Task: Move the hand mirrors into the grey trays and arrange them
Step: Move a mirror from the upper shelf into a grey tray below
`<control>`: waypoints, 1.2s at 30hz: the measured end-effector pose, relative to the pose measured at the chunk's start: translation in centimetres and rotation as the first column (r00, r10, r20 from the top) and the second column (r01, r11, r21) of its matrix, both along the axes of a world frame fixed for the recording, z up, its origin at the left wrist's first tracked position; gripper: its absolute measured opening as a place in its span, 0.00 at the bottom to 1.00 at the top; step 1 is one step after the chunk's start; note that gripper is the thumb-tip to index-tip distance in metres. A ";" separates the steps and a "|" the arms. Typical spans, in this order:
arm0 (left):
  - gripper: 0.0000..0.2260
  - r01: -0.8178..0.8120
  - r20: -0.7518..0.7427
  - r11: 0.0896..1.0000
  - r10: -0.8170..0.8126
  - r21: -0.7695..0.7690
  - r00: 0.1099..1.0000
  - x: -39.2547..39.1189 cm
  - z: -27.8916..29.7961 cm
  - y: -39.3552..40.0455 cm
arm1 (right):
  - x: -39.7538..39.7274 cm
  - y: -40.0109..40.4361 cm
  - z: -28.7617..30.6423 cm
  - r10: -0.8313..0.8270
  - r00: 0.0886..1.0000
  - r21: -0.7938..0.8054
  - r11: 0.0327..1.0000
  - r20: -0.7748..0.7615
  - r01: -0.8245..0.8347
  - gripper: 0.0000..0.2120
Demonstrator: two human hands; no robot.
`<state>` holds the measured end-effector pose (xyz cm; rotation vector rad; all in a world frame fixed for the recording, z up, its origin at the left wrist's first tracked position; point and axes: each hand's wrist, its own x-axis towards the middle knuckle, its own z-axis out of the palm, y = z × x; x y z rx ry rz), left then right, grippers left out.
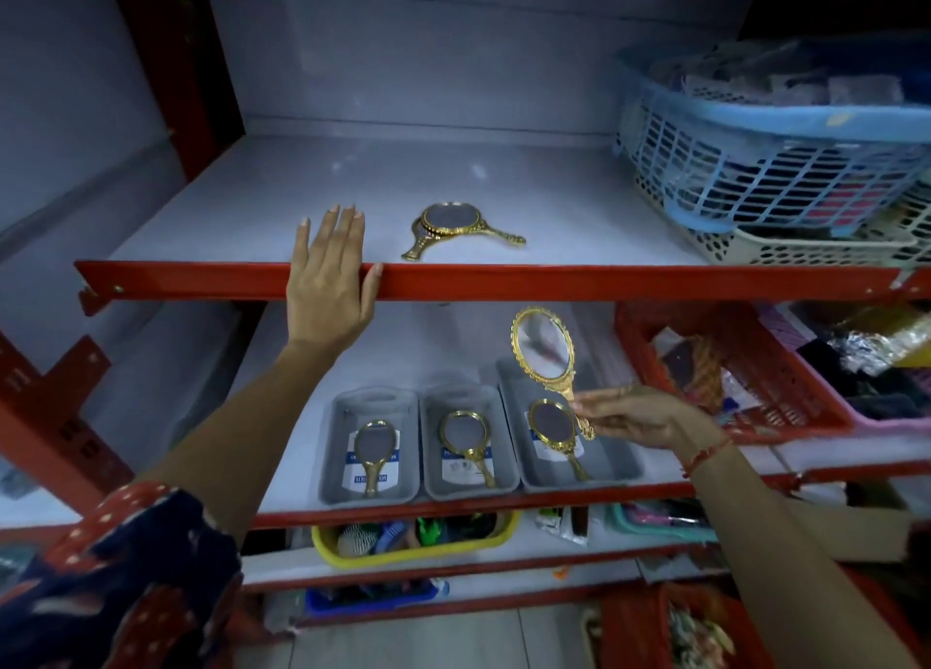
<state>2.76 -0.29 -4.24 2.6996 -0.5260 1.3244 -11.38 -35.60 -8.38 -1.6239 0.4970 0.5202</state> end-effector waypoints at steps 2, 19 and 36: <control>0.24 0.014 0.062 1.000 -0.013 -0.010 0.998 0.4 -0.4 0.0 | 0.2 -0.4 -2.0 -0.017 0.999 -0.034 0.999 -0.050 0.016 0.20; 0.23 0.022 0.369 0.999 -0.032 0.031 0.929 3.3 -1.9 0.5 | 3.2 0.9 -12.6 -0.305 0.942 -0.355 0.904 -0.139 0.240 0.21; 0.22 0.053 0.231 0.999 -0.050 -0.007 0.972 1.7 -0.8 0.3 | 4.8 8.5 13.5 0.026 0.882 -0.211 0.974 0.470 0.084 0.15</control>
